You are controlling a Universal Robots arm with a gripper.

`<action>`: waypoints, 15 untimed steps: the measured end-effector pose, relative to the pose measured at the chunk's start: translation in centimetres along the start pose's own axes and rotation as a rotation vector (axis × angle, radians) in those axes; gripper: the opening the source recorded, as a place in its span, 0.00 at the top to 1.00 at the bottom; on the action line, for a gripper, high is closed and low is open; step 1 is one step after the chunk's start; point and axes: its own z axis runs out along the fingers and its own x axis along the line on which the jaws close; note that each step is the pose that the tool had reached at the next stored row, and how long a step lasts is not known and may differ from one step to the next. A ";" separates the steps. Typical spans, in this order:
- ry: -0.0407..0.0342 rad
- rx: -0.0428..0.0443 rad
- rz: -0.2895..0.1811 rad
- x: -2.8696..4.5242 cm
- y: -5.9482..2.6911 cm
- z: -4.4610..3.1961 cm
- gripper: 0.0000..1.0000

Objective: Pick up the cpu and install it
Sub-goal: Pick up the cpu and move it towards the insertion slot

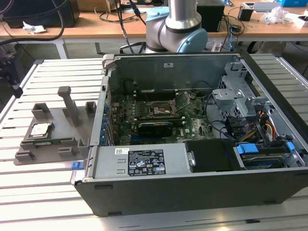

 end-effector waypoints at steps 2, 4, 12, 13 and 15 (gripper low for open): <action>0.0000 0.0001 0.000 0.00 0.00 0.12 0.40; 0.0000 0.0000 0.000 0.01 0.00 0.22 0.40; 0.0000 0.0000 0.000 0.02 0.00 0.63 0.40; 0.0001 0.0000 0.000 0.02 0.00 0.67 0.40; 0.0001 0.0000 0.000 0.02 0.00 0.77 0.40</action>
